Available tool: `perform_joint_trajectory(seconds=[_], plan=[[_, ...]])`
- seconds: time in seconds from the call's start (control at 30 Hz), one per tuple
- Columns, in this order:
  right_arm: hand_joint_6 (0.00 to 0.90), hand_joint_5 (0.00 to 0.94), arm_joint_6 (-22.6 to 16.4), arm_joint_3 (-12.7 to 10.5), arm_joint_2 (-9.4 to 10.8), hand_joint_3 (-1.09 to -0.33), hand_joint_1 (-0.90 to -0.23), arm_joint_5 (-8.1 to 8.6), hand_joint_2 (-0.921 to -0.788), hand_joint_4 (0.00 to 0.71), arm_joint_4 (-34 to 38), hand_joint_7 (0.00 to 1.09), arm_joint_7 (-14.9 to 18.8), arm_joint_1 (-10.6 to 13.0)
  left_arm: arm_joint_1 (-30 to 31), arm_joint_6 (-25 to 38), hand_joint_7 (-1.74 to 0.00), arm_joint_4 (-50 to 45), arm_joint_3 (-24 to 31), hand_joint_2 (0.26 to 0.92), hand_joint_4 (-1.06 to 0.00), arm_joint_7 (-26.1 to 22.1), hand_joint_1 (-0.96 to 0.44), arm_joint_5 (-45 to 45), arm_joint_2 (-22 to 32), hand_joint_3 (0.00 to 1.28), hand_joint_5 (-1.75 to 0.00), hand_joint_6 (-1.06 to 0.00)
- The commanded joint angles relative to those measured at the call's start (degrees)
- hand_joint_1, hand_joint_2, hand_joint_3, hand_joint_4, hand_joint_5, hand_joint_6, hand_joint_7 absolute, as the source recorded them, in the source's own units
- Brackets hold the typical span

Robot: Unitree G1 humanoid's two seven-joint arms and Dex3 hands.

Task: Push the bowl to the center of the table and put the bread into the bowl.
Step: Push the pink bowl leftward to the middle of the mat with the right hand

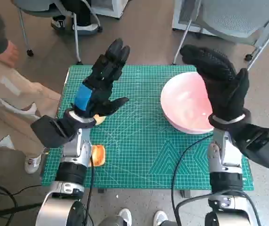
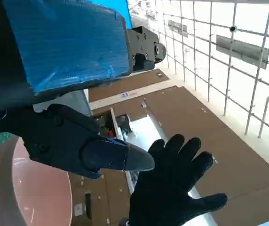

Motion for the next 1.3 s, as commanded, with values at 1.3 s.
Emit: perform_joint_trajectory(seconds=[1.3], plan=[[0.093, 0.002, 0.83, -3.83, -3.55, -0.732, -0.632, 2.2, -0.921, 0.258, 5.44, 0.55, 2.3, -0.31, -0.7, -0.5, -0.1, 1.0, 0.09, 0.921, 0.0, -0.69, -0.53, -0.24, -0.56, 0.21, 0.0, -0.08]])
